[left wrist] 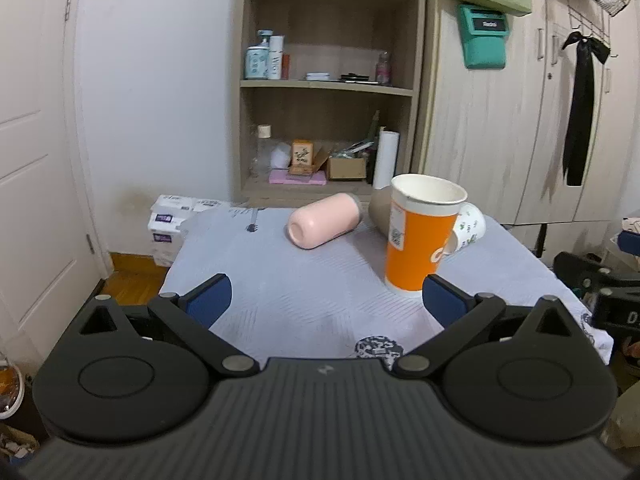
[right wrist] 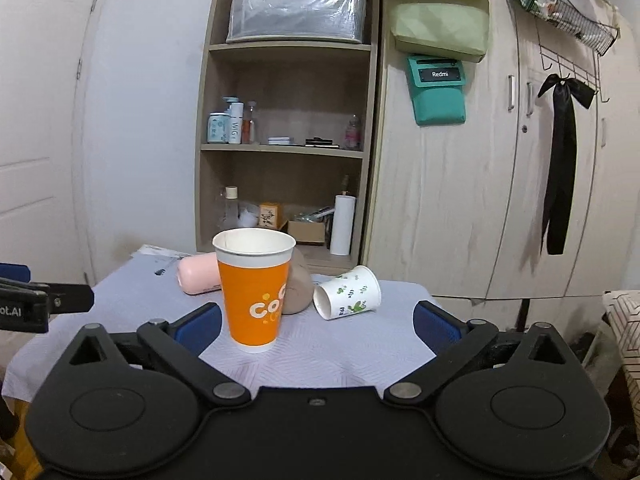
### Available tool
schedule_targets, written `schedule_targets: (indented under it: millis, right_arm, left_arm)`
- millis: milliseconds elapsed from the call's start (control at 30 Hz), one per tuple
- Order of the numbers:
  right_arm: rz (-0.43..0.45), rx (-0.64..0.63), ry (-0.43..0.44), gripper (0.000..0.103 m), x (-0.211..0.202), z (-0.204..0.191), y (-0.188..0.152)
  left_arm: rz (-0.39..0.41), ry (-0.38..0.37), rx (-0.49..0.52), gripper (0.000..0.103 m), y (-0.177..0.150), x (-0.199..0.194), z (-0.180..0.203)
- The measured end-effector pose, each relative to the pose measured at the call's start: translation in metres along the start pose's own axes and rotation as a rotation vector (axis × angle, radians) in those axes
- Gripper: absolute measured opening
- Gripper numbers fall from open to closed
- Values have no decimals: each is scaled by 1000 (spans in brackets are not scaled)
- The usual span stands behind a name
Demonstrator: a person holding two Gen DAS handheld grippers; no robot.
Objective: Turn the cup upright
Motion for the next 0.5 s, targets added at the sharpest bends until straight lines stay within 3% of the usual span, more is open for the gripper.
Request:
schedule_targets:
  millis: [500]
  right_arm:
    - [10,-4,-1,103,-9,-6,0]
  left_arm:
    - [-37,39,-31,103,-3,0,-9]
Point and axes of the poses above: each gripper's, at about its wrist camera, not at the fingertips, and x roughly the way its jaws point, z to its right, y to its top, the point moved 7 cm from there along x, roughly the way its jaws point, and after that the axes turned 15 degrees about y, right-handed, at the moved point
